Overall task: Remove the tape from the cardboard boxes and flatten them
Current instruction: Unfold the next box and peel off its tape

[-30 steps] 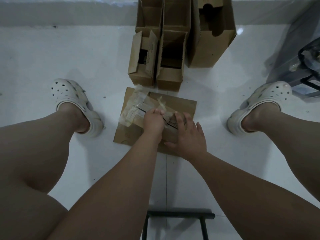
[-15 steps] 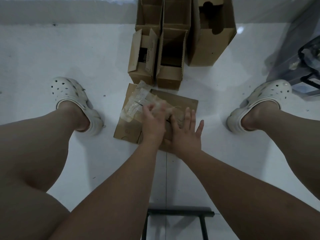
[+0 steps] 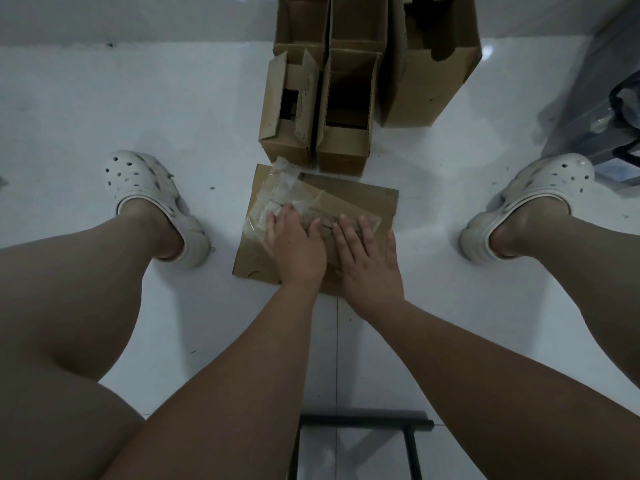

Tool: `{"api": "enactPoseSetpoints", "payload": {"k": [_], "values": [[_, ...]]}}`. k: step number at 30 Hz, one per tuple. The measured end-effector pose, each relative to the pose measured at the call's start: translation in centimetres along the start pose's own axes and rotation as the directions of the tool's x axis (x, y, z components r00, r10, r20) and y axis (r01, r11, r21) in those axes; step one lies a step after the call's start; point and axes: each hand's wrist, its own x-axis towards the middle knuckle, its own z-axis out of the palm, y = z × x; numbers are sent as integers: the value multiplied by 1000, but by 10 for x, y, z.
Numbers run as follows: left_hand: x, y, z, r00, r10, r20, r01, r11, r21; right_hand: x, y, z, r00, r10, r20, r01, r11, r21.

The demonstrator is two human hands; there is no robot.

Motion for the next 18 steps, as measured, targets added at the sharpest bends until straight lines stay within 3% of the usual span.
{"api": "enactPoseSetpoints", "payload": {"k": [5, 8, 12, 15, 18], "values": [[1, -2, -3, 997, 2, 78, -5, 999, 46, -2, 0, -2, 999, -20, -37, 20, 1000, -12], [4, -1, -10, 998, 69, 0, -68, 983, 170, -4, -1, -2, 999, -25, -42, 24, 1000, -10], [11, -3, -22, 993, 79, -90, -60, 978, 202, -5, 1, -3, 999, -25, -32, 25, 1000, -16], [19, -6, -26, 981, -27, -190, 52, 990, 128, -7, 4, -4, 999, -34, -30, 34, 999, -1], [24, -12, -27, 977, -154, -150, 151, 988, -33, -6, 5, -5, 999, -27, -28, 27, 999, -21]]}}
